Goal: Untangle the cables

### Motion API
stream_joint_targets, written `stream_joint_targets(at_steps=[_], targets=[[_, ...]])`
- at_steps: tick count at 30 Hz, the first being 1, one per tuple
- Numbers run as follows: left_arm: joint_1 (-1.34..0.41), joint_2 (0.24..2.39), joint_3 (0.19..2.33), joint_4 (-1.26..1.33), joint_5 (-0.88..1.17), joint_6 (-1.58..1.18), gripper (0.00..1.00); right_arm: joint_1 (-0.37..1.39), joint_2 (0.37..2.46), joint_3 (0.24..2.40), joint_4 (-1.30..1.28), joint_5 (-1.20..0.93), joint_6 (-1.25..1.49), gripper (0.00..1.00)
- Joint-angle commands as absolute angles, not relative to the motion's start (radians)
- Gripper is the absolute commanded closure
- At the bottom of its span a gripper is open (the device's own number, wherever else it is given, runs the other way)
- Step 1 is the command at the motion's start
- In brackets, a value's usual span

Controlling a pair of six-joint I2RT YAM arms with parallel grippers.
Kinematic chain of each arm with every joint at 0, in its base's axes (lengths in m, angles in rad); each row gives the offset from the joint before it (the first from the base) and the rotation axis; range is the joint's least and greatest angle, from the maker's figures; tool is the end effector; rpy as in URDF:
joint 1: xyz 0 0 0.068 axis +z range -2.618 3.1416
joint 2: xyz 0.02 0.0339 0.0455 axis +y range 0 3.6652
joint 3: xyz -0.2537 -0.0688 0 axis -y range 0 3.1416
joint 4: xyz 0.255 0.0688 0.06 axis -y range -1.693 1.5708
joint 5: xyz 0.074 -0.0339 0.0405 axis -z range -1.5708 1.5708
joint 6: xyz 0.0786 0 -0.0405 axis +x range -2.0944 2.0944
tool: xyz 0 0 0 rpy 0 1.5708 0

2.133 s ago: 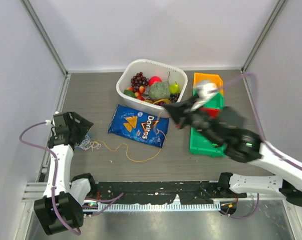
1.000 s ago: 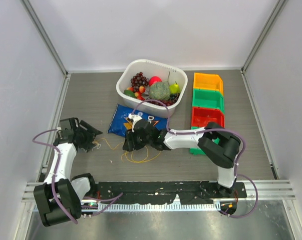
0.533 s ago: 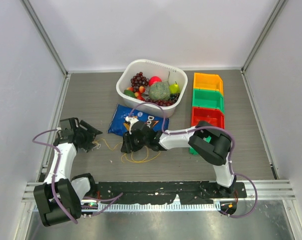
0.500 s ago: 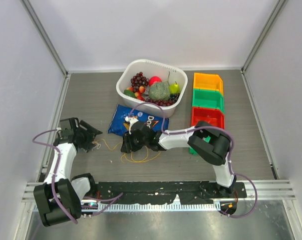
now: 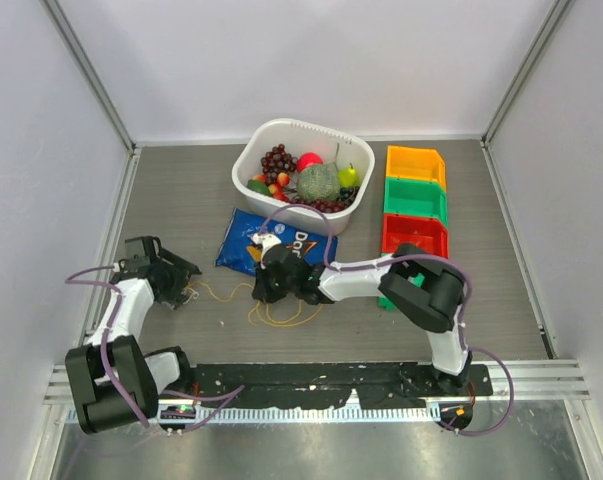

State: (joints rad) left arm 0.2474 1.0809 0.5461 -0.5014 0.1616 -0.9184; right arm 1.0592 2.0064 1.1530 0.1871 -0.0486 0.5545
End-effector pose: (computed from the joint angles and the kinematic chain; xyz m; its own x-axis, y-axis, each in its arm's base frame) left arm 0.2240 0.0435 0.1286 -0.3776 -0.9043 -0.1993 -0.7614 0.4257 -0.4889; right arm 0.2218 0.4028 0.0965 -0.7257 -0.2183 -0.6525 -0.5970 0.6712 0.4394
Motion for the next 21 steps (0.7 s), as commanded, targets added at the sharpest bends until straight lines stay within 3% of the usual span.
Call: stream_joint_targets(at_steps=[1, 7, 10, 17, 21], targets=[[0.253, 1.164, 0.566, -0.480, 0.094, -0.940, 0.29, 1.065, 1.769, 1.068, 0.192, -0.003, 0.499, 0.99], [0.252, 1.218, 0.571, -0.480, 0.022, -0.956, 0.35, 1.066, 1.436, 1.000, 0.100, 0.054, 0.453, 0.99], [0.253, 1.209, 0.560, -0.482, 0.009, -0.968, 0.44, 1.063, 1.292, 1.011, 0.034, 0.104, 0.431, 0.99], [0.253, 1.174, 0.551, -0.492, -0.029, -0.973, 0.44, 1.063, 1.037, 1.046, -0.086, 0.233, 0.370, 0.99], [0.252, 1.140, 0.554, -0.491, -0.005, -0.954, 0.39, 1.045, 0.996, 1.112, -0.197, 0.365, 0.351, 0.99]])
